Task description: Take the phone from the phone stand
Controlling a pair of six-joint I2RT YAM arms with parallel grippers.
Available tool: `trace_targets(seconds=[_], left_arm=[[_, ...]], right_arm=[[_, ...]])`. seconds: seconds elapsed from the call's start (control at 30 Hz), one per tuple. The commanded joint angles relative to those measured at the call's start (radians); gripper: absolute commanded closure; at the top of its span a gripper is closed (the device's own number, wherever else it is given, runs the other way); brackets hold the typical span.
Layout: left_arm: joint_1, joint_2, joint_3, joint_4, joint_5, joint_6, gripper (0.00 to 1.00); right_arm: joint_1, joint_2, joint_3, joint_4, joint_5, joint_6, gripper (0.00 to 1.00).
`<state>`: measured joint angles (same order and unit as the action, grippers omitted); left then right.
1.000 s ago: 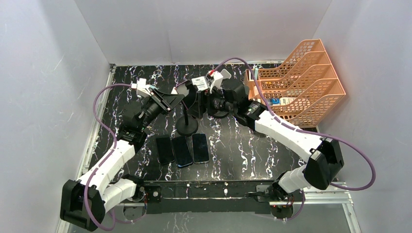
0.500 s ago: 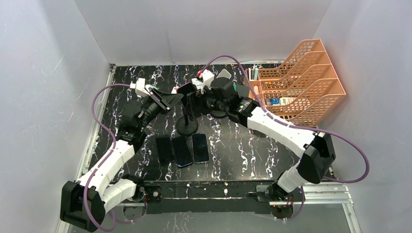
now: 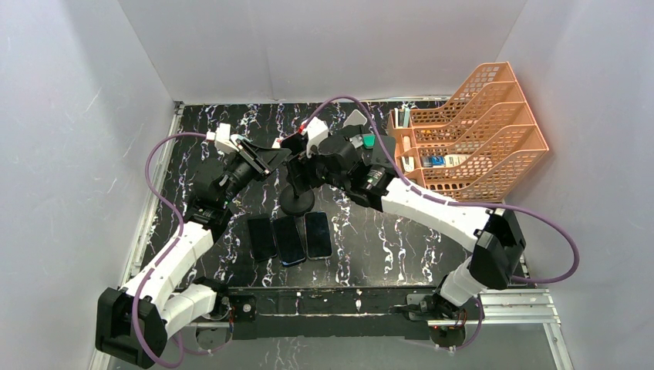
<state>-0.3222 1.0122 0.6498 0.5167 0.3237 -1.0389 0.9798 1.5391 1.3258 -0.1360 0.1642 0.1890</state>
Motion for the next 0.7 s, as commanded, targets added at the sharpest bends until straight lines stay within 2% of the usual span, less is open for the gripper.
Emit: trace_targets(seconds=[0.0,0.07,0.17,0.3,0.4,0.57,0.67], left_arm=[[0.008,-0.009,0.015,-0.061,-0.003,0.015,1.0],[0.008,-0.011,0.016,-0.066,0.0,0.017,1.0],[0.007,-0.018,0.017,-0.074,-0.002,0.023,1.0],[0.007,-0.021,0.024,-0.092,-0.01,0.028,1.0],[0.007,-0.018,0.037,-0.116,-0.015,0.034,0.99],[0.008,-0.01,0.043,-0.081,0.008,0.017,0.59],[0.007,-0.009,0.054,-0.088,0.015,0.016,0.46]], right_arm=[[0.009,0.029,0.019,0.102,0.082,-0.029,0.1],[0.009,0.035,0.019,0.111,0.087,-0.028,0.29],[0.009,0.048,0.027,0.098,0.096,-0.026,0.51],[0.01,0.033,0.004,0.089,0.096,-0.015,0.74],[0.009,0.004,-0.023,0.083,0.067,-0.003,0.86],[0.009,-0.027,-0.039,0.065,0.03,0.028,0.96],[0.006,-0.039,-0.037,0.058,0.003,0.048,0.99]])
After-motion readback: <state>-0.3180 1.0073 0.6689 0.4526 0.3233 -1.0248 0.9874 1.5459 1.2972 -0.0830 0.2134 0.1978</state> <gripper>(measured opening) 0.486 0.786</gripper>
